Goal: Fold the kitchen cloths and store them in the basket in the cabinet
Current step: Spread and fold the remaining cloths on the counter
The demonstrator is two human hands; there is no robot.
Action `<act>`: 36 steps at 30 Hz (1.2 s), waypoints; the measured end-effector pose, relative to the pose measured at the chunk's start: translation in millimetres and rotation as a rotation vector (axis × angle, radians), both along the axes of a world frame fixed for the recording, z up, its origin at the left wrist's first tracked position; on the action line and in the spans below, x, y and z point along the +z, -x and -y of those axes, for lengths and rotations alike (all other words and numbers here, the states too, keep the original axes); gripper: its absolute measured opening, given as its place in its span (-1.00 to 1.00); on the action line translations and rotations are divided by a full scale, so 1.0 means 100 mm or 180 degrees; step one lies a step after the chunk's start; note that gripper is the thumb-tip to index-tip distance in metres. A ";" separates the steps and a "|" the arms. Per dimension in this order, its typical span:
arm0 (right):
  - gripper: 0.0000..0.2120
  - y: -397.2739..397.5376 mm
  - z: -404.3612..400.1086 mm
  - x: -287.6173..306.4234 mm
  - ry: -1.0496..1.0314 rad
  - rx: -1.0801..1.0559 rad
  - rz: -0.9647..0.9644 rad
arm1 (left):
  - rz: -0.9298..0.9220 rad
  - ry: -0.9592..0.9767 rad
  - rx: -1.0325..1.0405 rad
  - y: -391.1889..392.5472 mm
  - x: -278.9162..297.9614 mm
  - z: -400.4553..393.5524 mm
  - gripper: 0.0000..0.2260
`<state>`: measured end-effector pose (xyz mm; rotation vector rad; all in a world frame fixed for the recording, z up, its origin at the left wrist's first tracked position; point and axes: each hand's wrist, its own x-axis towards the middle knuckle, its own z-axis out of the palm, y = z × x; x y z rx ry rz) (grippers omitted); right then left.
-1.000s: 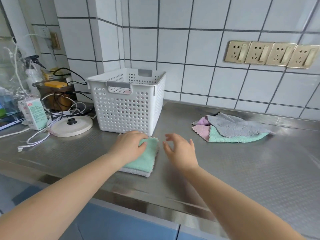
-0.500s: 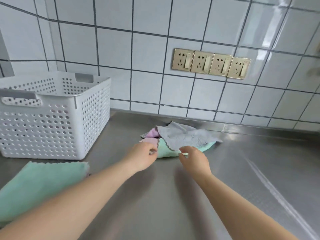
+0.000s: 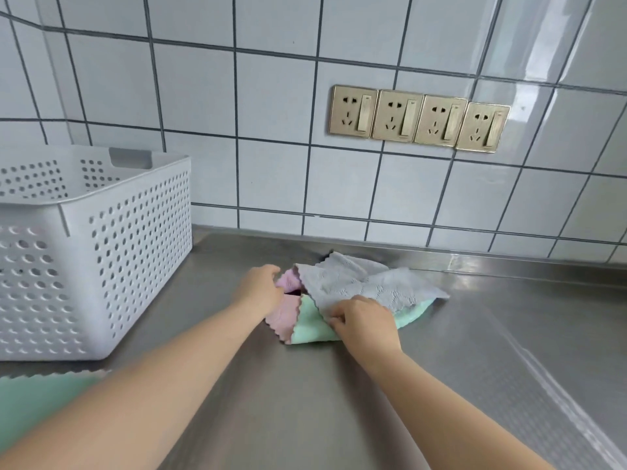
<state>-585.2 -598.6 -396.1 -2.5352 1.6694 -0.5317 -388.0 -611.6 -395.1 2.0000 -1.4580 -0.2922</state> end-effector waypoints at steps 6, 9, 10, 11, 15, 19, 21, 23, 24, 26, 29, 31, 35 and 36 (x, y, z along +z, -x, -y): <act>-0.84 0.08 0.06 0.01 -0.0025 -0.0021 0.0759 | 0.0492 -0.0364 0.0143 -0.08 -0.09 0.16 -0.84; -0.87 0.11 0.17 0.13 -0.0122 -0.0278 0.1378 | 0.0587 -0.0195 0.0290 -0.11 -0.02 0.20 -0.84; -0.87 0.12 0.23 0.20 -0.0160 -0.0390 0.1639 | 0.0503 -0.0061 0.0303 -0.13 0.03 0.21 -0.85; -0.86 0.13 0.29 0.27 -0.0178 -0.0512 0.1898 | 0.0406 0.0027 0.0291 -0.14 0.09 0.22 -0.85; -0.86 0.16 0.47 0.61 -0.0107 -0.0701 0.2595 | -0.0098 0.0256 0.0172 -0.22 0.36 0.25 -0.87; -0.75 0.26 0.51 1.05 0.0223 -0.0420 0.2412 | -0.0009 0.0947 0.0247 -0.28 0.72 0.23 -0.91; -0.59 0.33 0.46 1.32 0.0541 -0.0215 0.2050 | -0.0008 0.1228 0.0228 -0.29 0.95 0.18 -0.94; -0.54 0.38 0.41 1.55 0.0830 -0.0124 0.1801 | -0.0063 0.1444 0.0214 -0.30 1.19 0.11 -0.95; -0.54 0.40 0.38 1.64 0.0940 -0.0109 0.1717 | -0.0060 0.1545 0.0203 -0.31 1.30 0.07 -0.95; -0.54 0.43 0.25 1.80 0.1129 -0.0083 0.1560 | 0.0036 0.1701 0.0153 -0.31 1.53 -0.07 -0.95; -0.52 0.49 0.06 1.93 0.1281 -0.0036 0.1438 | 0.0420 0.1802 0.0007 -0.31 1.78 -0.29 -0.83; -0.55 0.53 -0.13 1.98 0.1353 -0.0001 0.1429 | 0.0635 0.1880 -0.0018 -0.31 1.90 -0.51 -0.81; -0.66 0.65 -0.52 1.94 0.1435 0.0084 0.1353 | 0.1195 0.2061 0.0225 -0.30 2.06 -0.96 -0.89; -0.68 0.69 -0.63 1.92 0.1399 0.0109 0.1354 | 0.1288 0.2077 0.0261 -0.29 2.07 -1.09 -0.91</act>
